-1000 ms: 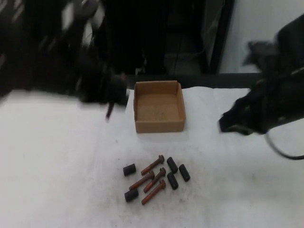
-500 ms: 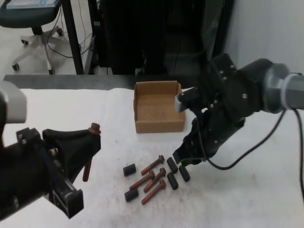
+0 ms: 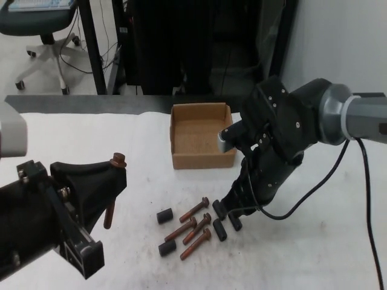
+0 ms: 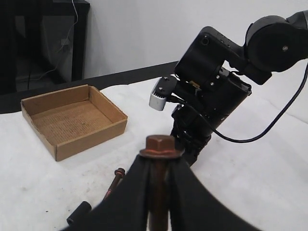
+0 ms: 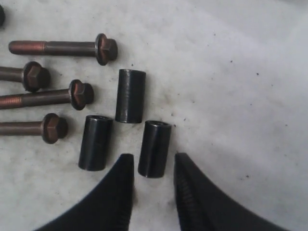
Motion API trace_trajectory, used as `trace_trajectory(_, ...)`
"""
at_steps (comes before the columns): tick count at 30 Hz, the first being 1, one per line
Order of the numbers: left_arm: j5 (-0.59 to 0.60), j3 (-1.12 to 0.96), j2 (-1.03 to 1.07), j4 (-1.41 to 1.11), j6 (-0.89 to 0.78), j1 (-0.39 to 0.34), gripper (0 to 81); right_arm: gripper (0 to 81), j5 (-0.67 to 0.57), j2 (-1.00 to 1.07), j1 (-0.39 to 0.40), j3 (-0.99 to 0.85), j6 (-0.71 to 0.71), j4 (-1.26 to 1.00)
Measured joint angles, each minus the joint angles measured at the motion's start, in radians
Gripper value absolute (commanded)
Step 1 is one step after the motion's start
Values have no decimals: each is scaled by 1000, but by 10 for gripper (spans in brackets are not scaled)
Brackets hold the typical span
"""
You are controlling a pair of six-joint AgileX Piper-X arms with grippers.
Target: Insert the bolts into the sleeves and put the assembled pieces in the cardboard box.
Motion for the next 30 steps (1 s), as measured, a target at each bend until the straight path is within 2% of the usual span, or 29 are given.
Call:
trace_trajectory(23,0,0,0,0,0,0,0,283,0,118,7,-4,-24,-71)
trace_trajectory(25,-2,0,0,0,0,0,0,239,3,123,9,-9,-26,-65)
trace_trajectory(28,-3,0,0,0,0,0,0,15,8,123,9,-9,-26,-66)
trace_trajectory(30,-3,0,0,-6,0,0,0,9,8,123,9,-11,-26,-66)
